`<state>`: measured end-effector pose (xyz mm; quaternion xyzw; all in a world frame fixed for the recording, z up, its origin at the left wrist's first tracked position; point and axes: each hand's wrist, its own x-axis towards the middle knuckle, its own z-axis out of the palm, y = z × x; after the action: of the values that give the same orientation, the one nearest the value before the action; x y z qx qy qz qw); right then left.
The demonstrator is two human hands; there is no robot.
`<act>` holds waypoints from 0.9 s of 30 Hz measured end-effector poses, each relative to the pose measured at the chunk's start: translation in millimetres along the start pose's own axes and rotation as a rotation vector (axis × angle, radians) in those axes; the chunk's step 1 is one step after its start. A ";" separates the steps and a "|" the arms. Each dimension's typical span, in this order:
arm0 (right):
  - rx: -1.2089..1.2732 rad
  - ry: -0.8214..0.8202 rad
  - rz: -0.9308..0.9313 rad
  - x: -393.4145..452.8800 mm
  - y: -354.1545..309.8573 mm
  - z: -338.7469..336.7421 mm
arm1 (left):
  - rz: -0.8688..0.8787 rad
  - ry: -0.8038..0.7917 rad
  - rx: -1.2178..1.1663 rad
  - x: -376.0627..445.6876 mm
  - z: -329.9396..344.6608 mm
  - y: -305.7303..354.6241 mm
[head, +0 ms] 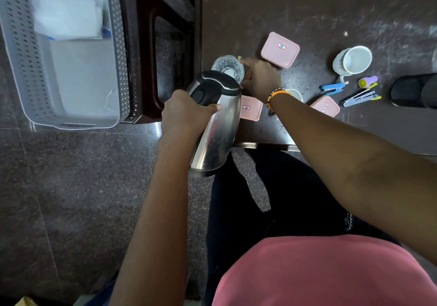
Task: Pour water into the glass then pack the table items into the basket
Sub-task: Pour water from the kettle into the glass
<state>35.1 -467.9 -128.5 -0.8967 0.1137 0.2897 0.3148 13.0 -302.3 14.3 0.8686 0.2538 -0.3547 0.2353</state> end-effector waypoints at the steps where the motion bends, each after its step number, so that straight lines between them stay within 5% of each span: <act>1: 0.002 0.000 -0.002 0.1 0.0 0.0 | 0.001 0.001 0.001 0.1 -0.2 0.1; 27: 0.023 0.022 0.006 -3.1 0.2 0.1 | 0.098 0.081 -0.187 -13.0 22.1 -39.5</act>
<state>32.5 -467.9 -126.8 -0.8958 0.1233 0.2795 0.3228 -30.0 -288.8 0.8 0.8679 0.2522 -0.2819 0.3221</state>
